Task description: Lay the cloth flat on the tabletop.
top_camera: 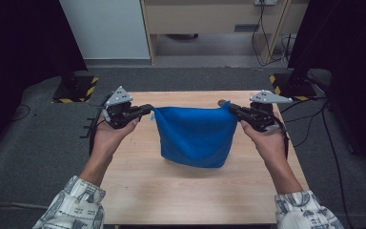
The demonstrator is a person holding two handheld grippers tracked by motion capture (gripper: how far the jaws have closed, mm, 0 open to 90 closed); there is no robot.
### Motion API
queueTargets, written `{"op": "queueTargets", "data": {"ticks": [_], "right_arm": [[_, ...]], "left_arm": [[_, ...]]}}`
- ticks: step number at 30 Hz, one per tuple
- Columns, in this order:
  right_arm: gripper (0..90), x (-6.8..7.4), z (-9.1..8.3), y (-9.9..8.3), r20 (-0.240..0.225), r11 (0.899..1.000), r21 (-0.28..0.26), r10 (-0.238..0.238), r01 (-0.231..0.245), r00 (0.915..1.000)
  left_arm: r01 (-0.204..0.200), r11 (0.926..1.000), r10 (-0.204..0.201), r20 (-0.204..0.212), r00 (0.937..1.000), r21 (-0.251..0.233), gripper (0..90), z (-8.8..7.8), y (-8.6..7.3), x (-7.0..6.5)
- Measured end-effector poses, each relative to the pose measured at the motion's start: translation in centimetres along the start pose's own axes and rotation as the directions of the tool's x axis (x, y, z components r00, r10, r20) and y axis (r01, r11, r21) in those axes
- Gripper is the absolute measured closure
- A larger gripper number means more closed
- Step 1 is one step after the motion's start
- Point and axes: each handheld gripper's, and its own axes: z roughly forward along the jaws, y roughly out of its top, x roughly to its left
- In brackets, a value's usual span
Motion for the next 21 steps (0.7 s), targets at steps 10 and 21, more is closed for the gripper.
{"op": "queueTargets", "data": {"ticks": [10,21], "right_arm": [[88.0,-2.8,5.2,-1.7,0.045,0.997,0.071,0.033,-0.036,0.9985],[88.0,-4.2,9.4,-3.2,0.082,0.985,0.161,0.046,-0.059,0.9956]], "left_arm": [[0.039,0.9937,-0.036,-0.033,0.9988,0.105,88.0,5.2,-1.4,2.6],[0.085,0.9839,-0.077,-0.06,0.9952,0.157,88.0,8.9,-2.6,4.6]]}}
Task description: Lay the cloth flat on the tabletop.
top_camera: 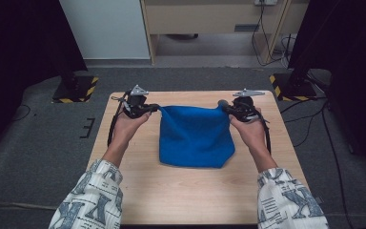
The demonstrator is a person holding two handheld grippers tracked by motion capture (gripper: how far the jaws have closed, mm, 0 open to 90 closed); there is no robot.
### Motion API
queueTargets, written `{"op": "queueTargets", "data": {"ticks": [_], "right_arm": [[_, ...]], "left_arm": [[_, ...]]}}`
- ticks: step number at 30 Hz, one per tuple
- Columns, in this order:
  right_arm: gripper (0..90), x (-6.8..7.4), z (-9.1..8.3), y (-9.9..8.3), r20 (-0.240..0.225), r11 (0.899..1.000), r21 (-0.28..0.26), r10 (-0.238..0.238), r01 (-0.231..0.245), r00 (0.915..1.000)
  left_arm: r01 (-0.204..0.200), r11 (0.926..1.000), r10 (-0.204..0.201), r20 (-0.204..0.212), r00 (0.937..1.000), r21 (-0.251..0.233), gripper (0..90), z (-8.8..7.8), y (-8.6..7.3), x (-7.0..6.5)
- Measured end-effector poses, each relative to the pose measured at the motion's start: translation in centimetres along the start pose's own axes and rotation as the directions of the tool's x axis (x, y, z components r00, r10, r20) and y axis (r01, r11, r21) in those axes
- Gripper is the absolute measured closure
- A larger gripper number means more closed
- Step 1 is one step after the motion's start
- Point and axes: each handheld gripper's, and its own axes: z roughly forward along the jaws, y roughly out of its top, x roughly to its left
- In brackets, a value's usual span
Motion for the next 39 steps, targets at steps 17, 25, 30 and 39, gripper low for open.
{"op": "queueTargets", "data": {"ticks": [17,25,30,39], "right_arm": [[87.3,-1.6,4.2,-0.4,0.035,0.996,0.057,0.064,-0.066,0.9973],[38.9,-2.0,5.1,-1.1,0.117,0.996,0.079,0.021,-0.03,0.9929],[33.1,-2.1,4.2,-1.5,0.12,0.995,0.094,0.006,-0.017,0.9928],[35.2,-2.1,1.8,-3.6,0.078,0.995,0.098,0.019,-0.027,0.9968]], "left_arm": [[0.018,0.998,-0.017,-0.023,0.9996,0.06,87.6,4.3,-0.5,1.5],[0.033,0.9991,-0.031,-0.08,0.9963,0.029,48.9,4.5,-0.5,1.6],[0.006,0.9998,-0.005,-0.069,0.9976,0.019,43.7,3.4,-0.6,0.7],[-0.015,0.9998,0.016,-0.033,0.9993,0.014,33.4,1.4,-3.3,-0.9]]}}
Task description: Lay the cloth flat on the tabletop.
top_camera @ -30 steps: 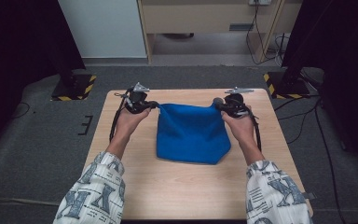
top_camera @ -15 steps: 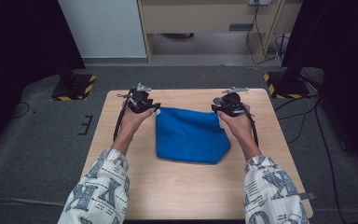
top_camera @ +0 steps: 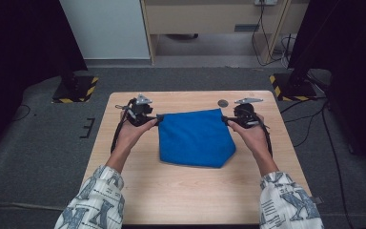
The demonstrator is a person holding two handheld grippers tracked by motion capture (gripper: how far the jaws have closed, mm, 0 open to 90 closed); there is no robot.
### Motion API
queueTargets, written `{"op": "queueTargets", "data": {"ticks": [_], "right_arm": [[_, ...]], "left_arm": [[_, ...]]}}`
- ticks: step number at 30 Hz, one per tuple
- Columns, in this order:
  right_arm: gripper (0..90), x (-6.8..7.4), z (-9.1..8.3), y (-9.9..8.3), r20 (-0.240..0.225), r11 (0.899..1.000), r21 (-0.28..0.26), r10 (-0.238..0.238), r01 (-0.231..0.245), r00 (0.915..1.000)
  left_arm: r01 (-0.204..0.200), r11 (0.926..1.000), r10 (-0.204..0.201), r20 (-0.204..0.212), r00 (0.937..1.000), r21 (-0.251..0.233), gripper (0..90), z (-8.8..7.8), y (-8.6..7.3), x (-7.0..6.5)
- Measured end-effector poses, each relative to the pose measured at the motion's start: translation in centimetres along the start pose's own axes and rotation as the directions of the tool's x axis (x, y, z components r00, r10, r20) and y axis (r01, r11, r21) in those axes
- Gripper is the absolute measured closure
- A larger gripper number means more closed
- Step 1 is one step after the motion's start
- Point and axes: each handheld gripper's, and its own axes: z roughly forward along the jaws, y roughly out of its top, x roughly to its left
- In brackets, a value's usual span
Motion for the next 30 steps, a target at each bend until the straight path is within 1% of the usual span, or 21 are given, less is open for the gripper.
{"op": "queueTargets", "data": {"ticks": [1,3,4,6,7,8,9,11,12,13,14,15,16,17,19,21,25,27,28,30], "right_arm": [[37.0,0.0,-0.5,-0.5,-0.014,1.0,-0.006,0.002,-0.002,0.9999],[38.1,0.1,-0.7,-0.6,-0.019,1.0,-0.003,0.0,0.0,0.9998],[45.0,0.2,-1.3,-1.1,-0.03,1.0,-0.019,-0.005,0.005,0.9995],[46.7,0.2,-1.6,-1.4,-0.036,1.0,-0.016,-0.009,0.009,0.9993],[50.7,0.4,-2.1,-2.2,-0.047,1.0,-0.022,-0.023,0.022,0.9986],[50.7,0.4,-2.1,-2.2,-0.047,1.0,-0.022,-0.023,0.022,0.9986],[52.4,0.4,-2.4,-2.6,-0.052,0.999,-0.021,-0.029,0.027,0.9983],[56.2,0.5,-2.9,-3.4,-0.058,0.999,-0.02,-0.04,0.039,0.9975],[59.1,0.5,-3.4,-4.3,-0.063,0.999,-0.018,-0.041,0.04,0.9972],[59.1,0.5,-3.4,-4.3,-0.063,0.999,-0.018,-0.041,0.04,0.9972],[61.3,0.5,-3.9,-5.0,-0.074,0.999,-0.018,-0.049,0.048,0.996],[62.3,0.5,-4.1,-5.4,-0.082,0.999,-0.021,-0.049,0.048,0.9954],[62.3,0.5,-4.1,-5.4,-0.082,0.999,-0.021,-0.049,0.048,0.9954],[63.3,0.6,-4.3,-5.9,-0.088,0.999,-0.022,-0.05,0.048,0.9949],[64.9,0.6,-4.6,-6.6,-0.094,0.998,-0.023,-0.058,0.056,0.9939],[66.9,0.7,-4.9,-7.3,-0.104,0.998,-0.024,-0.054,0.051,0.9932],[69.8,0.9,-5.3,-8.5,-0.116,0.998,-0.023,-0.058,0.056,0.9916],[71.3,1.1,-5.5,-9.2,-0.119,0.999,-0.024,-0.048,0.046,0.9917],[71.6,1.1,-5.5,-9.4,-0.119,0.999,-0.024,-0.051,0.048,0.9917],[74.0,1.3,-5.5,-10.1,-0.123,0.999,-0.012,-0.05,0.049,0.9912]], "left_arm": [[-0.001,1.0,0.001,0.01,1.0,0.002,31.6,-0.4,-0.6,-0.2],[0.004,1.0,-0.004,0.018,0.9998,-0.003,31.2,-0.6,-0.9,-0.2],[0.011,0.9999,-0.01,0.02,0.9998,-0.01,31.6,-0.8,-1.2,-0.3],[0.013,0.9997,-0.012,0.021,0.9997,-0.019,31.8,-1.3,-1.8,-0.5],[0.012,0.9997,-0.012,0.02,0.9997,-0.021,32.1,-1.5,-2.1,-0.6],[0.006,0.9998,-0.005,0.023,0.9997,-0.02,32.1,-1.7,-2.4,-0.8],[0.002,0.9998,-0.002,0.025,0.9997,-0.021,32.3,-2.0,-2.8,-1.0],[0.004,0.9998,-0.003,0.025,0.9997,-0.022,32.8,-2.3,-3.6,-1.5],[0.001,0.9998,0.0,0.025,0.9997,-0.02,32.9,-2.4,-4.0,-1.7],[0.002,0.9998,-0.002,0.025,0.9997,-0.019,32.9,-2.5,-4.4,-2.0],[0.0,0.9999,0.0,0.03,0.9996,-0.016,33.0,-2.6,-4.9,-2.2],[0.001,0.9999,-0.001,0.032,0.9995,-0.013,33.0,-2.6,-5.3,-2.5],[0.001,0.9999,0.0,0.034,0.9994,-0.015,33.0,-2.7,-5.8,-2.7],[-0.002,0.9999,0.002,0.035,0.9994,-0.012,33.2,-2.8,-6.2,-2.9],[0.008,0.9998,-0.008,0.04,0.9992,-0.019,33.3,-3.0,-7.0,-3.3],[0.013,0.9996,-0.012,0.05,0.9987,-0.023,33.6,-3.2,-7.8,-3.7],[0.001,0.9999,0.0,0.062,0.998,-0.014,33.8,-3.4,-9.3,-4.8],[0.007,0.9999,-0.006,0.074,0.9973,-0.015,33.8,-3.6,-9.9,-5.2],[0.006,0.9998,-0.005,0.078,0.9969,-0.018,33.8,-3.6,-10.2,-5.5],[-0.003,0.9999,0.004,0.084,0.9965,-0.013,33.5,-3.6,-10.9,-6.0]]}}
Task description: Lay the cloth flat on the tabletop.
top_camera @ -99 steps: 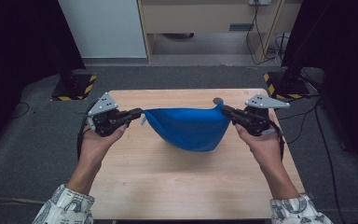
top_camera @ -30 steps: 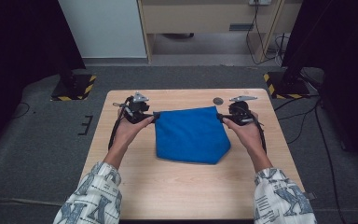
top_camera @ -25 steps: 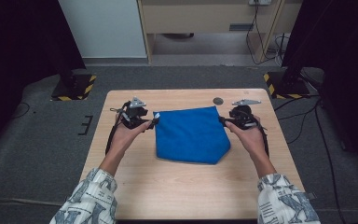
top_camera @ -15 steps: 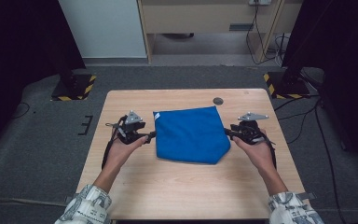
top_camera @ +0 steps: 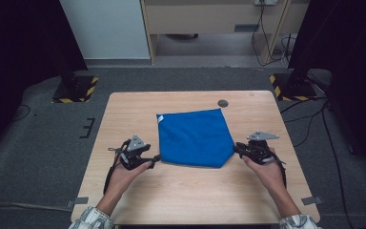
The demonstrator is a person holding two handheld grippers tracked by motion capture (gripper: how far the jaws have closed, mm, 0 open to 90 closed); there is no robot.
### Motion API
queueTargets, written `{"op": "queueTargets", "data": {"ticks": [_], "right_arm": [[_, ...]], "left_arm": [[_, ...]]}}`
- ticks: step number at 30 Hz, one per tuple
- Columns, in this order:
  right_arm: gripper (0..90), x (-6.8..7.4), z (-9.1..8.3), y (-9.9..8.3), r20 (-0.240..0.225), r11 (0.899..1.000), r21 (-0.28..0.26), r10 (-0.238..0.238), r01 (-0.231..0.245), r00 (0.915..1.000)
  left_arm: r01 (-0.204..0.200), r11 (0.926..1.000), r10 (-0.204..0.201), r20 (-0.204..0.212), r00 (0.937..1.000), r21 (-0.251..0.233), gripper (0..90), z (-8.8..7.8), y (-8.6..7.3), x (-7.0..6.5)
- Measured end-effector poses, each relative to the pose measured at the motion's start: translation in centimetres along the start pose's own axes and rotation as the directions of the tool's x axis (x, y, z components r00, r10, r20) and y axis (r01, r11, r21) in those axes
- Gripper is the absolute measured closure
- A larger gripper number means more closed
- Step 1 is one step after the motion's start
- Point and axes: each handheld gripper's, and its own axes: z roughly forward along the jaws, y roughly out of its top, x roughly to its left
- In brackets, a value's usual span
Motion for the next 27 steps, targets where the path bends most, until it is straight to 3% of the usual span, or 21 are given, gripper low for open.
{"op": "queueTargets", "data": {"ticks": [6,8,9,12,20,27], "right_arm": [[74.7,0.1,0.2,-1.0,-0.004,1.0,0.005,0.01,-0.01,0.9999],[71.2,0.2,0.4,-1.3,-0.004,1.0,0.015,0.02,-0.02,0.9998],[64.8,0.1,0.6,-1.5,-0.011,0.999,0.021,0.029,-0.029,0.9995],[60.4,0.1,0.6,-1.6,-0.009,0.999,0.024,0.032,-0.031,0.9995],[47.9,0.4,0.6,-1.7,-0.024,0.999,0.016,0.048,-0.048,0.9986],[40.9,1.2,1.6,-2.0,-0.037,0.999,0.053,0.007,-0.005,0.9993]], "left_arm": [[-0.004,0.9998,0.004,0.013,0.9999,0.02,32.2,0.5,-1.6,-0.5],[-0.011,0.9991,0.01,0.02,0.9998,0.04,31.6,0.9,-2.1,-0.5],[-0.012,0.9988,0.011,0.022,0.9997,0.048,31.1,1.0,-2.3,-0.5],[-0.022,0.9974,0.02,0.032,0.9993,0.069,30.2,1.3,-2.7,-0.6],[-0.02,0.9976,0.018,0.036,0.9992,0.066,28.3,2.3,-2.7,-1.2],[-0.025,0.997,0.023,0.028,0.9993,0.073,28.4,3.1,-2.5,-1.7]]}}
